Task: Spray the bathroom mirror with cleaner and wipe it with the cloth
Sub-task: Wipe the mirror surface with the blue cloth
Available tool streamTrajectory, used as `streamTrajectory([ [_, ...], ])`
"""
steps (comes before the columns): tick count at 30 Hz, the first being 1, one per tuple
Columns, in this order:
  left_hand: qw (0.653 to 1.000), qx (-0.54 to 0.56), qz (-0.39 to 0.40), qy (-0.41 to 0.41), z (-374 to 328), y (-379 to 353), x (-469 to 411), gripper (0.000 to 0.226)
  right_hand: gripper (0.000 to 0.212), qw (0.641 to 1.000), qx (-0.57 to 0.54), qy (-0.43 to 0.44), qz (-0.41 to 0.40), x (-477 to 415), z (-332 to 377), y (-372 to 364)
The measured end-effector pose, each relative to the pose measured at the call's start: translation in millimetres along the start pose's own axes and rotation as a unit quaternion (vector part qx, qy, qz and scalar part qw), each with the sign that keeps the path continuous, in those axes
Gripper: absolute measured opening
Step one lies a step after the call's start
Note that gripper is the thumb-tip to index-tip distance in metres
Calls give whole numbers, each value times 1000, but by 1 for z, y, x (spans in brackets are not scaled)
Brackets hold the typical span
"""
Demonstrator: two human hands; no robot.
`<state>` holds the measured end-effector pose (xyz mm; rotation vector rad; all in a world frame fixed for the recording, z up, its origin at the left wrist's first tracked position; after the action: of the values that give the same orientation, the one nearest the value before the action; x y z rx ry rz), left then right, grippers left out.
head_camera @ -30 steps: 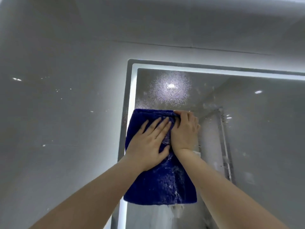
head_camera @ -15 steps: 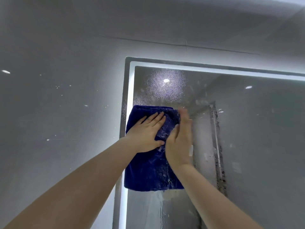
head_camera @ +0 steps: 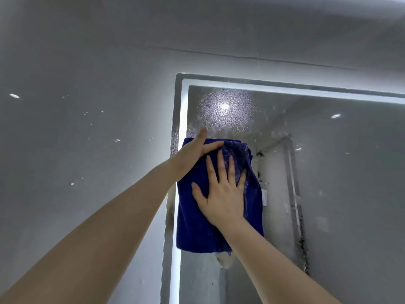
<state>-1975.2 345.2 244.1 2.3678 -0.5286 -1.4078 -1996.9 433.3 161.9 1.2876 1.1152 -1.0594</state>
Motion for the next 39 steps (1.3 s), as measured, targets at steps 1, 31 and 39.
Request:
streamTrajectory([
  [1,1000,-16,-18,-10,-4,-1,4,58,72,1000,2,2,9,0,0,-1],
  [31,786,-549,-269,-89,20,78,17,65,57,999,-25,11,18,-216,12,37],
  [39,827,-503,-219,-119,36,49,-2,65,55,999,-21,34,5,-228,7,37],
])
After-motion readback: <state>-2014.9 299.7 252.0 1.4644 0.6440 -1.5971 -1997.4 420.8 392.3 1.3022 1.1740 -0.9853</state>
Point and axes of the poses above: each hand's wrist, its own x-axis away from the middle knuckle, its own y-axis out of the back of the hand, z = x × y, the point moved 5 cm from there along -x, towards the middle knuckle, and after that the axes turned 6 degrees about x, right-handed, at the moved point
